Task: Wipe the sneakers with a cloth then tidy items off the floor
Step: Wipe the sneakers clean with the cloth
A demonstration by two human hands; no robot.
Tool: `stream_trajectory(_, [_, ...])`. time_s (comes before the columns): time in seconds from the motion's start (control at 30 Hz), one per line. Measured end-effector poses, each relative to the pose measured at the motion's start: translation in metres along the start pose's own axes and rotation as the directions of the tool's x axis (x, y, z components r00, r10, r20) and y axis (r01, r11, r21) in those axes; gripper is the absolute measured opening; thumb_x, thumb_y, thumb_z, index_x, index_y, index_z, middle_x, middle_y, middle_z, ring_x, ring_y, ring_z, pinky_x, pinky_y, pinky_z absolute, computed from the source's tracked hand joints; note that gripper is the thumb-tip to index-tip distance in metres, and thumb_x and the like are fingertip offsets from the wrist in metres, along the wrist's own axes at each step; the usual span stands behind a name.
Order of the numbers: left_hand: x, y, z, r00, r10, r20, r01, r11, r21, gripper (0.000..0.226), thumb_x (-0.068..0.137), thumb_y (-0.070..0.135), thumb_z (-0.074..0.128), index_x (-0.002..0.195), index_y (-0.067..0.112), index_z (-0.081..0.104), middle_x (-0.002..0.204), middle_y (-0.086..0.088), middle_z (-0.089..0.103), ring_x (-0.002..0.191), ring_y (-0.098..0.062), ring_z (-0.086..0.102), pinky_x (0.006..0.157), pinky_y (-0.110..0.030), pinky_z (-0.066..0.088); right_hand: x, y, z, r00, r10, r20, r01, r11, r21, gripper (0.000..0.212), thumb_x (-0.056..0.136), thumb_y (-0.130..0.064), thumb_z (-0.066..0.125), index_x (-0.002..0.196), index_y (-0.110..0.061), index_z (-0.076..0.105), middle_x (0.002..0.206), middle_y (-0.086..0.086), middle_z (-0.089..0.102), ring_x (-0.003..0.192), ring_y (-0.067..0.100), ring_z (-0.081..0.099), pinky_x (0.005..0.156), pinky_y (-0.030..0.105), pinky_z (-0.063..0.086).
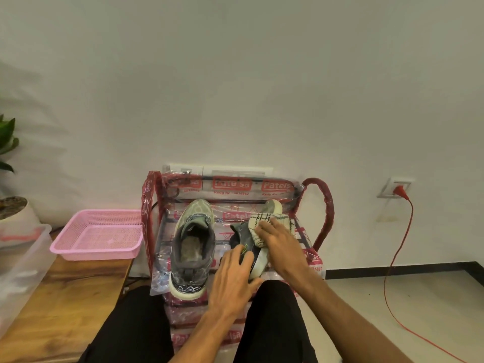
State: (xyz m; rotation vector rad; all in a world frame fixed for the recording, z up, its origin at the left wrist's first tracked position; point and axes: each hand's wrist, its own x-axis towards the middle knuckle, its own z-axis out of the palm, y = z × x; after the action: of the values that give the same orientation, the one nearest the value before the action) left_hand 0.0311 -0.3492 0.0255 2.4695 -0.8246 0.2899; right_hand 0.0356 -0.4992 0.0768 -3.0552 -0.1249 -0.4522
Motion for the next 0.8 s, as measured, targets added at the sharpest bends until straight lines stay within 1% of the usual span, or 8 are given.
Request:
stream_trajectory(0.13, [-0.002, -0.003, -0.001, 0.999, -0.023, -0.027, 0.022, 1.0, -0.017, 0.053, 0.086, 0.047, 0.064, 0.13, 0.024, 0.043, 0.141, 0.002, 0.036, 0.13, -0.014, 0.039, 0.098, -0.025, 0.045, -0.014, -0.013, -0.001, 0.978, -0.201, 0.055, 0.196, 0.977, 0.088, 0.059, 0.093, -0.006, 0.057, 0.147, -0.021, 0.039, 0.157, -0.001, 0.03, 0.148, 0.021, 0.017, 0.115, 0.029, 0.004])
stream_trajectory(0.27, [-0.002, -0.003, 0.002, 0.996, 0.091, -0.02, -0.088, 0.992, 0.095, 0.046, 0.084, 0.045, 0.068, 0.119, 0.02, 0.053, 0.138, -0.004, 0.045, 0.126, -0.024, 0.045, 0.098, -0.035, 0.047, 0.004, 0.015, 0.0, 0.999, -0.05, -0.004, 0.05, 0.998, 0.035, 0.061, 0.092, 0.003, 0.053, 0.147, -0.02, 0.04, 0.155, 0.0, 0.035, 0.147, 0.023, 0.022, 0.118, 0.033, 0.014])
stream_trajectory(0.33, [0.0, -0.005, 0.003, 0.994, 0.11, 0.002, -0.11, 0.984, 0.14, 0.049, 0.072, 0.043, 0.08, 0.109, 0.02, 0.056, 0.128, -0.005, 0.054, 0.114, -0.027, 0.056, 0.088, -0.037, 0.053, 0.008, 0.012, -0.002, 1.0, -0.02, 0.003, 0.02, 0.999, 0.036, 0.065, 0.092, 0.006, 0.049, 0.149, -0.02, 0.035, 0.157, 0.0, 0.03, 0.148, 0.022, 0.017, 0.119, 0.034, 0.013])
stream_trajectory(0.43, [-0.002, -0.007, 0.004, 0.991, 0.129, -0.041, -0.123, 0.985, 0.118, 0.063, 0.061, 0.04, 0.088, 0.11, 0.021, 0.055, 0.119, -0.003, 0.059, 0.102, -0.027, 0.061, 0.08, -0.037, 0.058, -0.006, 0.001, 0.003, 0.994, -0.099, 0.052, 0.094, 0.992, 0.084, 0.065, 0.093, 0.0, 0.053, 0.151, -0.022, 0.032, 0.159, -0.003, 0.025, 0.149, 0.02, 0.011, 0.117, 0.029, 0.009])
stream_trajectory(0.5, [-0.005, -0.007, 0.005, 0.986, 0.158, -0.06, -0.148, 0.979, 0.142, 0.067, 0.061, 0.04, 0.088, 0.115, 0.022, 0.053, 0.118, -0.002, 0.061, 0.102, -0.028, 0.062, 0.08, -0.038, 0.058, -0.015, 0.006, 0.003, 0.989, -0.14, 0.046, 0.135, 0.986, 0.094, 0.068, 0.092, -0.004, 0.059, 0.151, -0.025, 0.031, 0.159, -0.005, 0.025, 0.149, 0.017, 0.011, 0.113, 0.025, 0.003])
stream_trajectory(0.57, [-0.004, -0.007, 0.004, 0.981, 0.188, -0.054, -0.174, 0.965, 0.195, 0.063, 0.061, 0.04, 0.088, 0.113, 0.024, 0.057, 0.118, 0.0, 0.062, 0.104, -0.03, 0.063, 0.085, -0.04, 0.057, -0.012, 0.02, 0.001, 0.994, -0.109, 0.032, 0.107, 0.993, 0.058, 0.073, 0.089, 0.001, 0.059, 0.151, -0.027, 0.032, 0.158, -0.005, 0.026, 0.149, 0.017, 0.013, 0.112, 0.024, 0.002])
stream_trajectory(0.67, [0.001, -0.007, 0.002, 0.983, 0.183, -0.021, -0.174, 0.961, 0.216, 0.054, 0.061, 0.041, 0.089, 0.106, 0.024, 0.063, 0.115, 0.0, 0.062, 0.102, -0.03, 0.063, 0.084, -0.041, 0.056, -0.001, 0.022, -0.005, 0.998, -0.046, 0.033, 0.046, 0.999, 0.02, 0.067, 0.092, 0.0, 0.054, 0.151, -0.024, 0.032, 0.159, -0.003, 0.026, 0.148, 0.019, 0.015, 0.119, 0.03, 0.009])
stream_trajectory(0.8, [-0.003, -0.012, 0.004, 0.991, 0.136, -0.006, -0.134, 0.979, 0.154, 0.043, 0.077, 0.042, 0.077, 0.113, 0.028, 0.058, 0.122, 0.003, 0.057, 0.11, -0.026, 0.055, 0.085, -0.036, 0.055, -0.009, 0.003, 0.004, 0.978, -0.199, 0.067, 0.195, 0.979, 0.06, 0.061, 0.09, -0.01, 0.064, 0.146, -0.023, 0.042, 0.155, -0.003, 0.035, 0.146, 0.022, 0.023, 0.116, 0.036, 0.02])
